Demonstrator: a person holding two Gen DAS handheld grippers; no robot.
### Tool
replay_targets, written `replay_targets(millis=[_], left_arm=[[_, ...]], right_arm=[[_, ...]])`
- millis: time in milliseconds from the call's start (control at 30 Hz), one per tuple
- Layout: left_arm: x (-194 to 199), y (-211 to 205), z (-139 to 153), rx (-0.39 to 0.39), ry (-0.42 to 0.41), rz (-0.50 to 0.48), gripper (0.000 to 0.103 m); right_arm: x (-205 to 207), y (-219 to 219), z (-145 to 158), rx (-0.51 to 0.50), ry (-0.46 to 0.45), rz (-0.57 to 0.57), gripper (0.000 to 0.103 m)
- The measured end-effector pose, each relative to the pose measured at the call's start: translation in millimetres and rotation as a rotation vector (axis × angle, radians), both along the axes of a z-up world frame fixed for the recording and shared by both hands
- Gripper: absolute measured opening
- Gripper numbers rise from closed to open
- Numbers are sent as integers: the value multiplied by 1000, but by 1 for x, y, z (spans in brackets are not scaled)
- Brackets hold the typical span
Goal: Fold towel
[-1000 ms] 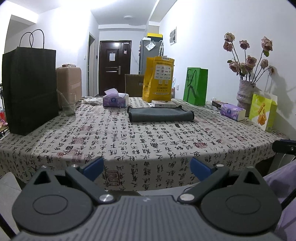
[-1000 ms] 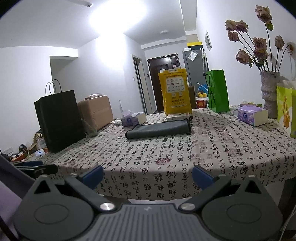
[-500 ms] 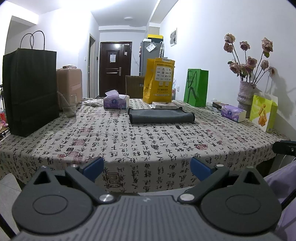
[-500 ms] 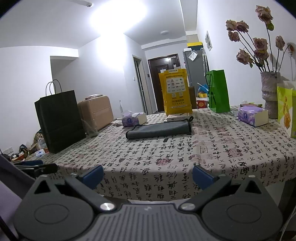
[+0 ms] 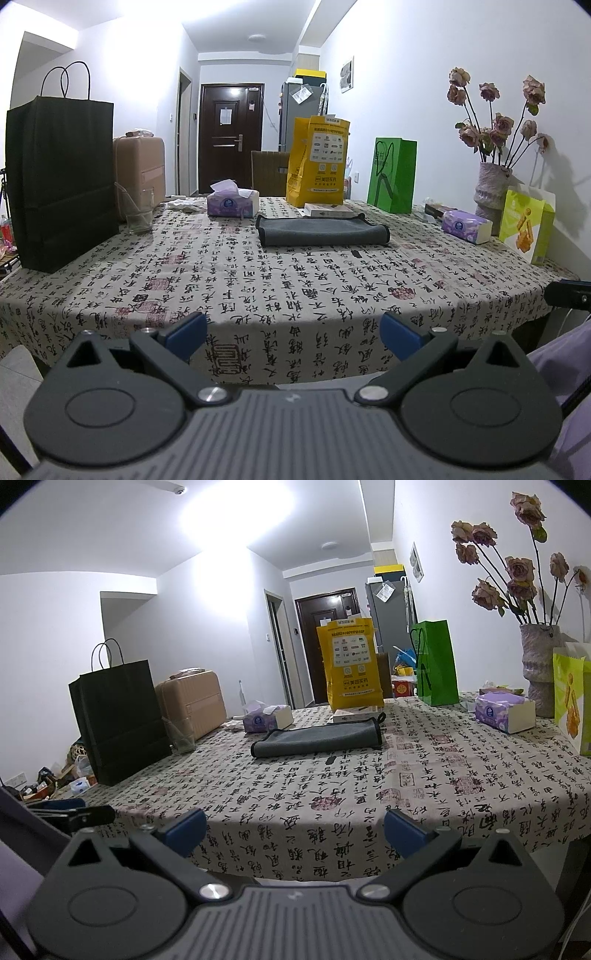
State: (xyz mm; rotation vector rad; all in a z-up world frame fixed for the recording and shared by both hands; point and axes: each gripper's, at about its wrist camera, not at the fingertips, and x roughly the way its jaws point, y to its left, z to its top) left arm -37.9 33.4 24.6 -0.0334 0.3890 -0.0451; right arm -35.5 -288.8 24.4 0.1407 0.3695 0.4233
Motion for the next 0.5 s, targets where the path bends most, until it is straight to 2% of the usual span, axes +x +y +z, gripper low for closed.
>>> replay_targets(millis=[500], left_arm=[[1, 1, 0, -1, 0, -1, 102]], right_arm=[[0, -1, 0, 1, 1, 2, 103]])
